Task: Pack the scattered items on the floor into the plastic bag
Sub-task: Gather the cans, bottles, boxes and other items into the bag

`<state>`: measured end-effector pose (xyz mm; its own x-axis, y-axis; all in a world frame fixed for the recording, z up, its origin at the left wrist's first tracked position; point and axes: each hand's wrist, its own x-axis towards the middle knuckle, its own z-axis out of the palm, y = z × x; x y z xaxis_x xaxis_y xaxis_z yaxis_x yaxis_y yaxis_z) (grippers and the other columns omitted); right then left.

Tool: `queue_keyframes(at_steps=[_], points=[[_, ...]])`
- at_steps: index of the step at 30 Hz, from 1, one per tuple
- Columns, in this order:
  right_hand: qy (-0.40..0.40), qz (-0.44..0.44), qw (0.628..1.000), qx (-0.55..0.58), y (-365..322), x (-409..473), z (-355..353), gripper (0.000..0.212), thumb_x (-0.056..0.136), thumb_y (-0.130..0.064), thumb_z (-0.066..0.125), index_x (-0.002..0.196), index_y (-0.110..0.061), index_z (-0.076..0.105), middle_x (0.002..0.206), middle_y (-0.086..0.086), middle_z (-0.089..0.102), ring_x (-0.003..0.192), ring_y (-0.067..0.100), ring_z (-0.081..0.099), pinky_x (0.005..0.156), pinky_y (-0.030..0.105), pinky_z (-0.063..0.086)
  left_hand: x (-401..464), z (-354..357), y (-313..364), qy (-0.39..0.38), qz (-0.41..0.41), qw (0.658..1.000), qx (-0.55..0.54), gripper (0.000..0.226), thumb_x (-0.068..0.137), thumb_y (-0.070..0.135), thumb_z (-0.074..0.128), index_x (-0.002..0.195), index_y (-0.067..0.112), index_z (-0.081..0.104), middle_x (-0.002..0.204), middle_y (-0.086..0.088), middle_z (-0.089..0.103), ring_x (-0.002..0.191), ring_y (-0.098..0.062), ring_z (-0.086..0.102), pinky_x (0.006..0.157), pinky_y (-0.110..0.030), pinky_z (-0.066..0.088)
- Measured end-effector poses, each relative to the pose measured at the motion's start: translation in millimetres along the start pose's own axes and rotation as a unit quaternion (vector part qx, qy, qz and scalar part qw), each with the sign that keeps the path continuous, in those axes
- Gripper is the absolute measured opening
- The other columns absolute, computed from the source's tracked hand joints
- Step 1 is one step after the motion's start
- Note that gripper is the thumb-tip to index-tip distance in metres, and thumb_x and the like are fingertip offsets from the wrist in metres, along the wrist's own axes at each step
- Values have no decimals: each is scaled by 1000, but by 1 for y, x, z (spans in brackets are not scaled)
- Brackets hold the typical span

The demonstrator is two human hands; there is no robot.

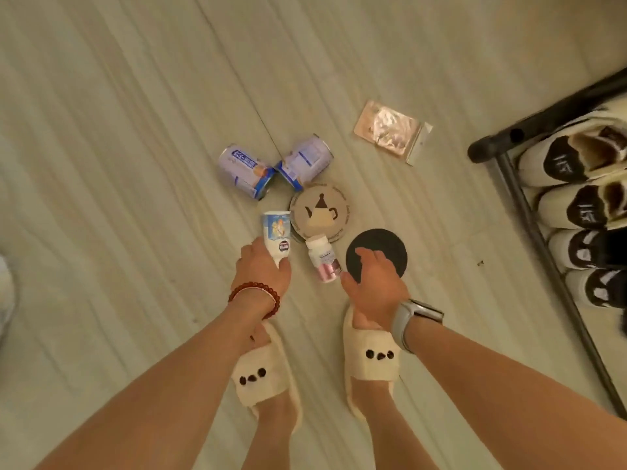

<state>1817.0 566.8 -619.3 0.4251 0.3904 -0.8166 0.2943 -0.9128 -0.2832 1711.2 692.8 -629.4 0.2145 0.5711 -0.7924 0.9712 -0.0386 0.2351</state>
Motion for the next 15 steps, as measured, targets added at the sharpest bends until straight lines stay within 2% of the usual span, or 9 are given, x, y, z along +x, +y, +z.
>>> queue_keyframes(at_steps=[3, 7, 11, 15], points=[[-1, 16, 1000, 18, -6, 43, 42, 56, 87, -39, 52, 130, -8, 35, 129, 13, 40, 119, 29, 41, 94, 42, 43, 43, 33, -10, 49, -13, 999, 12, 68, 88, 30, 53, 140, 4, 19, 137, -20, 32, 123, -36, 36, 101, -41, 33], [14, 59, 998, 34, -15, 69, 70, 49, 85, -30, 55, 125, -6, 37, 125, 15, 45, 116, 32, 45, 93, 46, 45, 74, 48, -18, 42, -33, 997, -55, 63, 82, 28, 62, 130, 0, 32, 128, -21, 41, 115, -34, 45, 95, -39, 39], [-1, 69, 997, 30, -18, 65, 57, 43, 82, -27, 57, 115, -3, 43, 114, 15, 51, 103, 31, 53, 84, 41, 48, 60, 31, -24, 48, 0, 993, -104, 52, 82, 21, 59, 124, -1, 37, 122, -19, 40, 99, -31, 51, 74, -29, 39], [-6, 62, 997, 56, -40, 30, 26, 39, 82, -24, 58, 112, -6, 41, 105, 12, 55, 87, 26, 57, 71, 34, 47, 22, -15, -40, 59, 12, 989, -134, 48, 83, 22, 57, 124, 3, 39, 120, -16, 39, 83, -30, 50, 71, -28, 41]])
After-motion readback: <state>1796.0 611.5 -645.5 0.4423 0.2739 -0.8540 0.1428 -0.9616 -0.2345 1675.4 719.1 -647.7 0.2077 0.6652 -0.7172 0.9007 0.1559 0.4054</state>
